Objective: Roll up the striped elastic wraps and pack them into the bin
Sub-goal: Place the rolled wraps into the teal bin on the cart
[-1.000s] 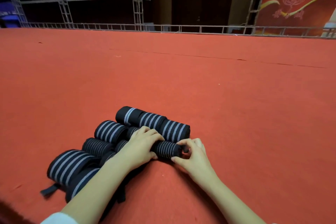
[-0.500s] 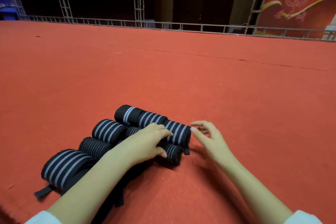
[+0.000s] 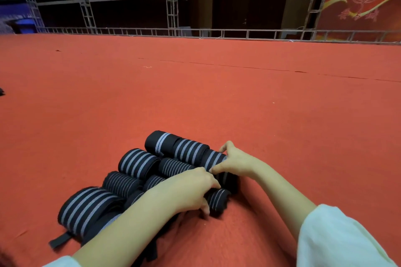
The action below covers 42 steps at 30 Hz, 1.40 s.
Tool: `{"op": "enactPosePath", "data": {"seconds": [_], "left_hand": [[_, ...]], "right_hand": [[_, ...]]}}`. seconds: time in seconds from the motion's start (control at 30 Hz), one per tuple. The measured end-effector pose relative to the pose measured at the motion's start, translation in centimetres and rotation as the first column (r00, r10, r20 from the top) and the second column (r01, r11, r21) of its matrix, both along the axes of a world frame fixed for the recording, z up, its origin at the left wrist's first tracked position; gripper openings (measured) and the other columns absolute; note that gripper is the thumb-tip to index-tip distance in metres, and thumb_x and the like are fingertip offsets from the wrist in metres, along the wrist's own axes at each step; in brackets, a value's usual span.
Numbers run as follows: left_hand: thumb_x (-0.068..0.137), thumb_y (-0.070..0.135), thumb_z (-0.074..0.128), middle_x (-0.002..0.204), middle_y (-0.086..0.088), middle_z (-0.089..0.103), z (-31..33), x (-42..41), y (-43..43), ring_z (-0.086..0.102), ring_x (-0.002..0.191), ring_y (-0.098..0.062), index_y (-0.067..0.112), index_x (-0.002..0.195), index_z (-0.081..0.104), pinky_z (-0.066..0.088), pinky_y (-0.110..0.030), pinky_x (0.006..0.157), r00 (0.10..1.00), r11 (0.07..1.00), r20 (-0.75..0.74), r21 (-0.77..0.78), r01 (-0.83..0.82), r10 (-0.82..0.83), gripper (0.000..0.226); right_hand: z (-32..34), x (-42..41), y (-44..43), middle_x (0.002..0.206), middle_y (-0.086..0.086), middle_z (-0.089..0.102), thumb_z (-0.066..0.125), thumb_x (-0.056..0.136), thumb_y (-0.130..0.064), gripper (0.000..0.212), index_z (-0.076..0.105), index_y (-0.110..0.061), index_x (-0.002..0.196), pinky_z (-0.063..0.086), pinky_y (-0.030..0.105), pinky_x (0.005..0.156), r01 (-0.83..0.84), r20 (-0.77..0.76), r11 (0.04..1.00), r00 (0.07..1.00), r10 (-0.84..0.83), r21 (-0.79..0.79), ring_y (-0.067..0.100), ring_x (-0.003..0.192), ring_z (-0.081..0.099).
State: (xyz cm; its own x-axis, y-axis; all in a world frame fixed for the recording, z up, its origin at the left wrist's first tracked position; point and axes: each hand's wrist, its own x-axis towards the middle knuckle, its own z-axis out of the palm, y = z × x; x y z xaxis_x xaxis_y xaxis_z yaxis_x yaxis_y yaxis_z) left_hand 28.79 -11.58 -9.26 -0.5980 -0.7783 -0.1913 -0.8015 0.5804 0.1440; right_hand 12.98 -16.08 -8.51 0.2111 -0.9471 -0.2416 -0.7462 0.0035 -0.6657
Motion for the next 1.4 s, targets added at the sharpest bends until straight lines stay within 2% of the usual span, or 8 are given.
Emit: {"op": "enactPosePath", "data": {"seconds": [0.13, 0.27, 0.47, 0.7, 0.87, 1.03, 1.23, 1.4], "left_hand": [[0.075, 0.025, 0.078, 0.126, -0.002, 0.051, 0.0, -0.6, 0.7, 0.044, 0.115, -0.02, 0.019, 0.133, 0.05, 0.042, -0.037, 0.098, 0.998, 0.996, 0.051, -0.087, 0.027, -0.022, 0.064], [0.082, 0.017, 0.064, 0.126, 0.004, 0.044, -0.4, -0.6, 2.0, 0.04, 0.106, -0.021, 0.019, 0.127, 0.053, 0.042, -0.037, 0.097, 0.996, 0.981, 0.055, -0.182, 0.073, -0.064, 0.046], [0.081, 0.023, 0.061, 0.115, 0.003, 0.047, 0.3, -0.9, 3.3, 0.04, 0.106, -0.02, 0.017, 0.117, 0.053, 0.046, -0.036, 0.088, 0.999, 0.972, 0.015, -0.229, -0.04, 0.045, 0.038], [0.074, 0.035, 0.069, 0.098, 0.008, 0.062, 1.5, -2.8, 5.4, 0.056, 0.094, -0.014, 0.022, 0.102, 0.053, 0.048, -0.033, 0.08, 0.873, 0.949, -0.427, -0.095, -0.301, 0.234, 0.035], [0.069, 0.038, 0.074, 0.101, 0.014, 0.06, 1.0, -5.9, 7.3, 0.057, 0.09, -0.006, 0.036, 0.104, 0.05, 0.048, -0.03, 0.085, 0.743, 0.96, -0.618, 0.075, -0.269, 0.257, 0.042], [0.059, 0.054, 0.065, 0.099, 0.016, 0.061, -0.8, -8.4, 8.0, 0.056, 0.091, -0.005, 0.037, 0.096, 0.052, 0.047, -0.033, 0.086, 0.717, 0.965, -0.655, 0.081, -0.248, 0.239, 0.043], [0.069, 0.036, 0.08, 0.106, 0.022, 0.062, -0.7, -8.5, 7.7, 0.055, 0.092, 0.002, 0.039, 0.109, 0.057, 0.043, -0.021, 0.084, 0.756, 0.977, -0.621, 0.089, -0.196, 0.208, 0.047], [0.073, 0.026, 0.078, 0.107, 0.027, 0.06, -0.5, -8.1, 7.4, 0.052, 0.087, 0.008, 0.044, 0.114, 0.054, 0.038, -0.007, 0.074, 0.793, 0.987, -0.589, 0.109, -0.115, 0.157, 0.051]], "right_hand": [[0.2, 0.1, -0.2, 0.11, 0.004, 0.05, 0.08, 0.071, -0.031, 0.071, 0.034, -0.008, 0.121, 0.044, 0.028, 0.072, 0.016, 0.001, 0.998, 1.0, -0.016, 0.061, 0.016, 0.092, 0.05], [-0.5, -1.8, 0.9, 0.081, 0.002, 0.062, 0.086, 0.062, -0.025, 0.041, 0.06, -0.009, 0.089, 0.052, 0.034, 0.072, 0.044, 0.191, 0.992, 0.979, -0.066, 0.121, 0.015, 0.072, 0.059], [-1.0, -4.9, 5.2, 0.091, 0.0, 0.061, 0.083, 0.045, -0.022, 0.07, 0.047, -0.011, 0.104, 0.047, 0.023, 0.068, 0.263, 0.516, 0.965, 0.829, -0.217, -0.016, 0.01, 0.078, 0.059], [-1.9, -9.7, 10.4, 0.112, -0.004, 0.065, 0.085, 0.043, -0.018, 0.083, 0.047, -0.022, 0.116, 0.048, 0.022, 0.087, 0.411, 0.692, 0.9, 0.691, -0.207, -0.141, 0.007, 0.099, 0.064], [-2.0, -12.2, 13.5, 0.104, 0.0, 0.07, 0.086, 0.046, -0.014, 0.069, 0.057, -0.018, 0.109, 0.051, 0.029, 0.086, 0.462, 0.708, 0.861, 0.68, -0.19, -0.212, 0.012, 0.097, 0.067], [-3.8, -12.7, 15.6, 0.089, -0.004, 0.068, 0.084, 0.045, -0.015, 0.061, 0.052, -0.018, 0.097, 0.049, 0.016, 0.074, 0.446, 0.632, 0.863, 0.746, -0.211, -0.239, 0.002, 0.079, 0.064], [-4.8, -13.7, 15.1, 0.113, -0.001, 0.062, 0.081, 0.048, -0.037, 0.06, 0.047, -0.055, 0.094, 0.046, 0.041, 0.097, 0.326, 0.516, 0.924, 0.836, -0.183, -0.199, 0.021, 0.114, 0.054], [-3.9, -14.0, 15.4, 0.101, -0.002, 0.068, 0.078, 0.052, -0.022, 0.06, 0.05, -0.022, 0.104, 0.05, 0.025, 0.085, 0.295, 0.54, 0.938, 0.827, -0.156, -0.181, 0.007, 0.094, 0.063]]}}
